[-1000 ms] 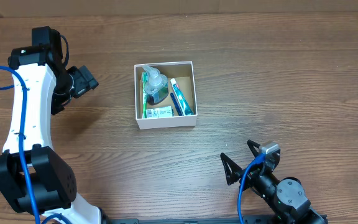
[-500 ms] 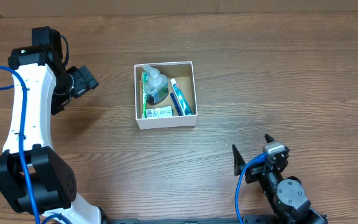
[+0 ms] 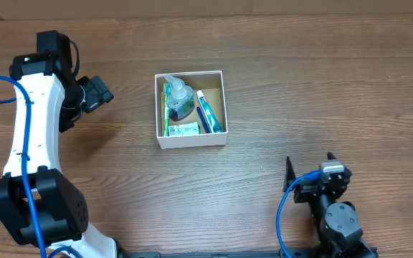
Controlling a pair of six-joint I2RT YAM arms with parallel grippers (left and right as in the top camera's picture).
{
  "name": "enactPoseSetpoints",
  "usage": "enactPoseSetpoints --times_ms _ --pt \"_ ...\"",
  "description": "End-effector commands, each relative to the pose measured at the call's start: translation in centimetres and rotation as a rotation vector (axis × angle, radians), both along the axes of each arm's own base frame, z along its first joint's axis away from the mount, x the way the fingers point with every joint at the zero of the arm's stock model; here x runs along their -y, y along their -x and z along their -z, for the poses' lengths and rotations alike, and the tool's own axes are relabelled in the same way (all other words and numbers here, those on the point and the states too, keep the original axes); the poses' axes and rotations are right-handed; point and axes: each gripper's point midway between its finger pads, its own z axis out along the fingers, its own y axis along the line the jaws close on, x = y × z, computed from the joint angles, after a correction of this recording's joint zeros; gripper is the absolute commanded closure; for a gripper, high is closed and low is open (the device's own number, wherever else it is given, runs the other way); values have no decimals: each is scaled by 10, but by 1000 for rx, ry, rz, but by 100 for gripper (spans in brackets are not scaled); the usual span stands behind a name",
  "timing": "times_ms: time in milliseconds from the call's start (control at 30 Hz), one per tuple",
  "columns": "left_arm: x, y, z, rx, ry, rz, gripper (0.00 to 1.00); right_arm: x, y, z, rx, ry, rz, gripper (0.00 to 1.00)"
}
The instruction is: Pack container
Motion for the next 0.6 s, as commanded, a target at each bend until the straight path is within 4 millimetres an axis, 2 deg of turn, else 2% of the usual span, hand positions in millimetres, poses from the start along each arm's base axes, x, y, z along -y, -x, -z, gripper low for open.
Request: enactPoseSetpoints --times_ms 0,233,433,567 --pt "-2 -2 -17 48 -9 -15 0 21 -3 -1 8 -71 115 0" --pt "-2 -2 -17 48 -10 -15 0 61 -3 0 12 -122 293 0" --pt "-2 -2 -17 48 -10 -15 0 76 -2 3 10 -220 361 0" --pt "-2 -2 -17 48 -10 -15 0 82 -1 3 14 -227 387 0"
